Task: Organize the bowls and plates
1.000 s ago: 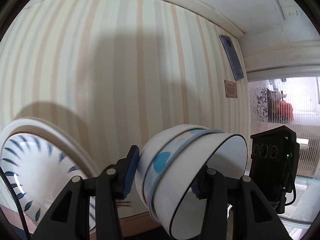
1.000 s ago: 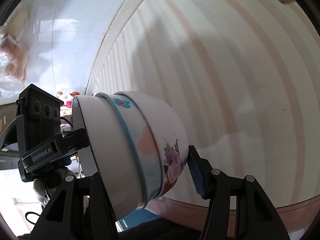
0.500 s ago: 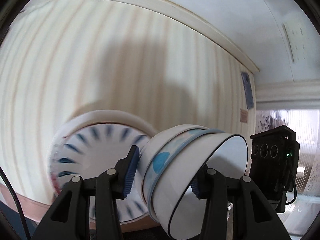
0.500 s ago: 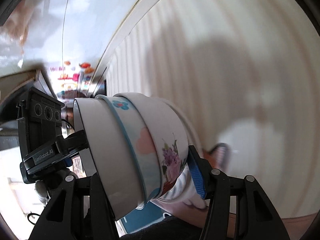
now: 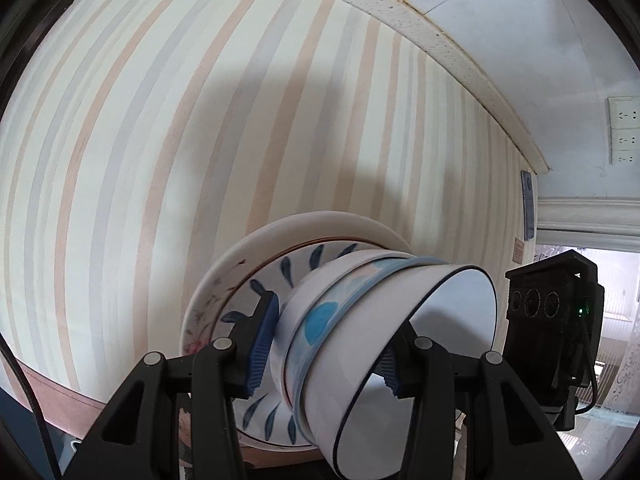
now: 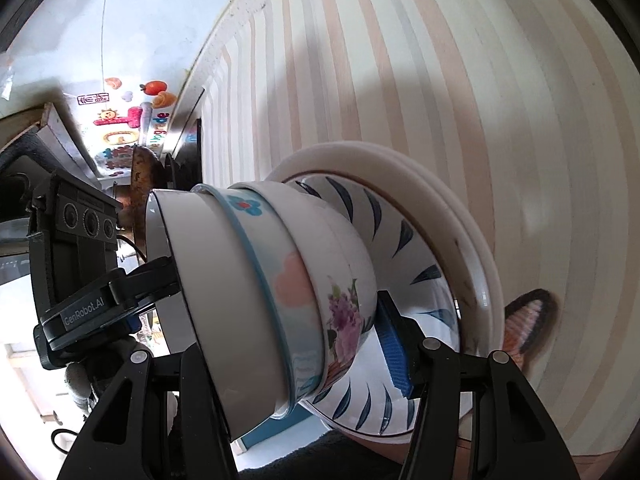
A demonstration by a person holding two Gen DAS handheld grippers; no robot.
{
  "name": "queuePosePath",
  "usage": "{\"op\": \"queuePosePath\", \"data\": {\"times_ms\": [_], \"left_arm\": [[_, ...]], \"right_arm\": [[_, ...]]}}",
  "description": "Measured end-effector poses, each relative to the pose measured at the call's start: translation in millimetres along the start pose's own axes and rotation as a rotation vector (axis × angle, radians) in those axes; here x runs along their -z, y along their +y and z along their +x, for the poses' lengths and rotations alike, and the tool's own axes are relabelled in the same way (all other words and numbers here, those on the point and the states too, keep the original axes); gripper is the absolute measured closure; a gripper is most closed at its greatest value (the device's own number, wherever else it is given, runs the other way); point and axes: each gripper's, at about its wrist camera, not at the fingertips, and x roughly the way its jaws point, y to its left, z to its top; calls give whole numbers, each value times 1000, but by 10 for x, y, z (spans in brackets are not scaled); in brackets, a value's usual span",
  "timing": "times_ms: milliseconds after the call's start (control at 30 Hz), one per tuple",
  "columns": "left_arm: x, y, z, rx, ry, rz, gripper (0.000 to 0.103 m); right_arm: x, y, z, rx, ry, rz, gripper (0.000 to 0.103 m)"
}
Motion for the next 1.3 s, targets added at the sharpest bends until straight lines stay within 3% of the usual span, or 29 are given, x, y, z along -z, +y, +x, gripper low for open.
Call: {"op": "queuePosePath", "data": {"times_ms": [467,700,800,1067,1167,1200,1233,1300], "left_arm": [[18,50,10,13,11,26,62],[178,-62,-333,-153,-117,139,60],[306,-88,-483,-212,-168,186,59],[665,-112,-874,-271,-293,273,59],[850,-150,-1104,-303,-371,320,36],[883,-172,-1147,-303,-386,328,22],[945,-178,-1225,-301,-411,333,14],[1049,-185,-1348,-304,-453,339,13]], "right_arm": [[7,108,58,48,-8,8,46],[172,342,-141,173,-80,-70,45],[302,544,-329,243,-143,-118,38],[789,1082,-771,388,-336,-182,15],[1082,1302,-930,468,-433,-221,11],[1171,1367,-967,477,-463,-227,9],[1270,1422,-1023,481,-495,-234,7],[1424,1517,-1103,494,-539,-243,5]]}}
